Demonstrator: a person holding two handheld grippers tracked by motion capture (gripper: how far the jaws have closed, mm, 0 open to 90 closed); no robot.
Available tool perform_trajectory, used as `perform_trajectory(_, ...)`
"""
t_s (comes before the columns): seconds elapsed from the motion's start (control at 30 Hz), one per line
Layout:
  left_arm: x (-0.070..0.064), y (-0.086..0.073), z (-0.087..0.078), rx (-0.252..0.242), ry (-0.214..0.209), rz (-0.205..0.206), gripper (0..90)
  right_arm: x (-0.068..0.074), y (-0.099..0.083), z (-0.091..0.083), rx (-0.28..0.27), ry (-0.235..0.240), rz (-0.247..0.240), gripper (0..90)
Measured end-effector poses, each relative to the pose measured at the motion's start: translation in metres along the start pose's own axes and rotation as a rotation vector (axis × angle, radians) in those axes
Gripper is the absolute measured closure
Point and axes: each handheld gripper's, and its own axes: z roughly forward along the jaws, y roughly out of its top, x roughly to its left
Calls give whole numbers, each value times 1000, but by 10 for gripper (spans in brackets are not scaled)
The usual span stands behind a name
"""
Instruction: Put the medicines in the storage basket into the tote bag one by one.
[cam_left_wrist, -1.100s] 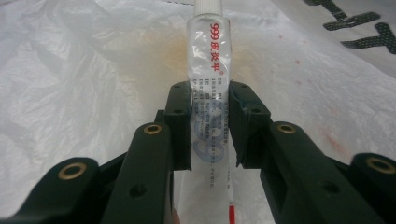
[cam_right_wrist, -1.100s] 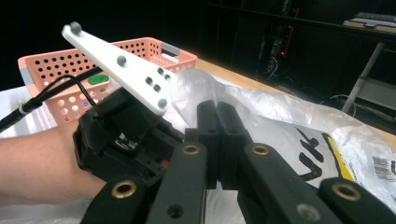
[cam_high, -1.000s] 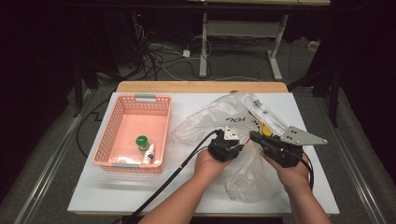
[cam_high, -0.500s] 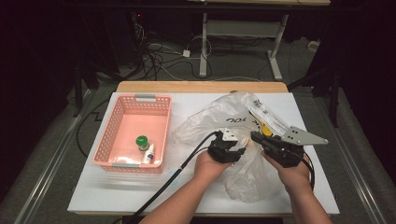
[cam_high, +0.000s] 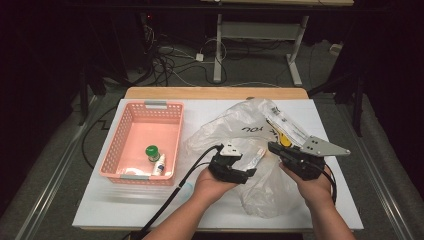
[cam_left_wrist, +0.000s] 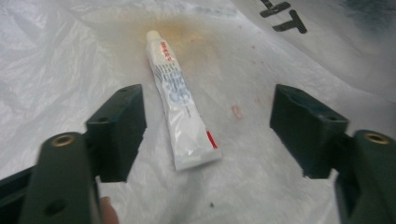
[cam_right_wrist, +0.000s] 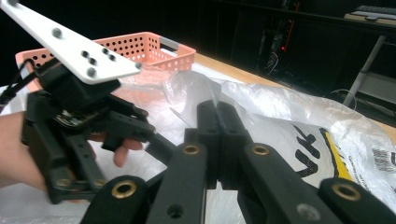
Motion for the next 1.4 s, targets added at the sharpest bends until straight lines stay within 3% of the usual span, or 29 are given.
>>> perform_trajectory(0.2, -4, -8, -16, -11, 11, 0, 134, 1, 0, 0, 3, 3, -7, 900)
perform_trajectory(0.37, -4, -13, -30, -11, 44, -21, 0, 1, -1, 0, 6, 2, -7, 900)
perform_trajectory(0.7, -10, -16, -61, -44, 44, -3, 0, 1, 0, -1, 3, -2, -7, 900)
perform_trajectory(0.93, -7, -21, -88, -41, 43, -20, 0, 0, 0, -4, 1, -8, -6, 900)
perform_trajectory(1.17, 1, -33, -114, -46, 94, -31, 0, 0, 0, -4, -2, -11, -5, 900)
perform_trajectory(1.4, 13, -40, -137, -82, 151, -72, 0, 1, 0, -3, 4, -11, -5, 900)
